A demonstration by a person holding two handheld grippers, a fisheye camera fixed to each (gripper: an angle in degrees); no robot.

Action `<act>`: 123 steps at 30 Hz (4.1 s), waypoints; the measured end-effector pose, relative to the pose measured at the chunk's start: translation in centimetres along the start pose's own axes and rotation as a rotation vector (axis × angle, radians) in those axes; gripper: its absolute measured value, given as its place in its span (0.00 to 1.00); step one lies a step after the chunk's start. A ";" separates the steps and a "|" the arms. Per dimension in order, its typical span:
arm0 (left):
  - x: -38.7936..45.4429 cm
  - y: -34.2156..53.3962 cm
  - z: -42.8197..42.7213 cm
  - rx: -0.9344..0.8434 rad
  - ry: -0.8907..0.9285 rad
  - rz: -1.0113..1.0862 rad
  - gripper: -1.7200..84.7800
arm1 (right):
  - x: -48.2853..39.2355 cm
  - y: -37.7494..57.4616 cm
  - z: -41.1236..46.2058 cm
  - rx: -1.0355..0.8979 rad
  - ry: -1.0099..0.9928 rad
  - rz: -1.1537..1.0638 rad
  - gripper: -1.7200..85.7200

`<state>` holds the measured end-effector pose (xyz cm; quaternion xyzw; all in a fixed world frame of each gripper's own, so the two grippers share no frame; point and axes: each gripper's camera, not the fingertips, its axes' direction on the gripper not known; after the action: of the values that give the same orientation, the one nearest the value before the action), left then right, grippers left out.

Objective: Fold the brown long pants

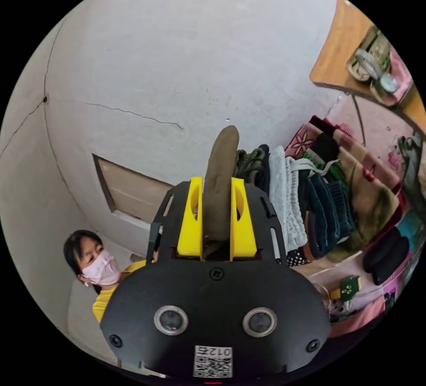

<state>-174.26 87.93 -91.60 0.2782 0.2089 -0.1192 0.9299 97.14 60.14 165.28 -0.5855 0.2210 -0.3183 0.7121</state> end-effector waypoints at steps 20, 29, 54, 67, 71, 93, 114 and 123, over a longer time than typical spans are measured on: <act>26.4 9.7 10.9 -0.169 -0.795 0.542 0.03 | -34.8 6.5 7.6 -0.165 0.711 -0.408 0.03; 42.3 15.6 18.2 0.077 -0.673 0.781 0.03 | -52.7 19.9 -10.7 0.006 0.582 -0.444 0.03; 53.7 30.1 89.9 -0.770 -0.736 1.052 0.03 | -56.8 71.5 -56.8 0.764 1.089 0.163 0.03; 52.4 23.8 92.7 -0.892 -0.751 0.810 0.02 | -46.2 65.0 -68.0 0.223 0.914 0.171 0.03; 57.2 21.3 91.7 -0.673 -0.795 0.829 0.03 | -48.0 63.9 -72.1 0.314 0.816 0.132 0.03; 54.9 6.2 103.1 -0.576 -1.167 0.591 0.03 | -32.8 53.0 -86.4 0.261 0.813 0.055 0.13; 51.9 2.6 106.2 -0.637 -1.186 0.659 0.03 | -19.3 58.3 -92.2 0.399 0.445 0.264 0.06; 54.9 4.0 104.9 -0.494 -1.263 0.707 0.04 | -18.7 59.7 -90.3 0.364 0.568 0.153 0.04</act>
<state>-90.58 25.93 -35.19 -0.0083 -0.4433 0.0992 0.8908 33.62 17.54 86.44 -0.3187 0.3932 -0.4485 0.7367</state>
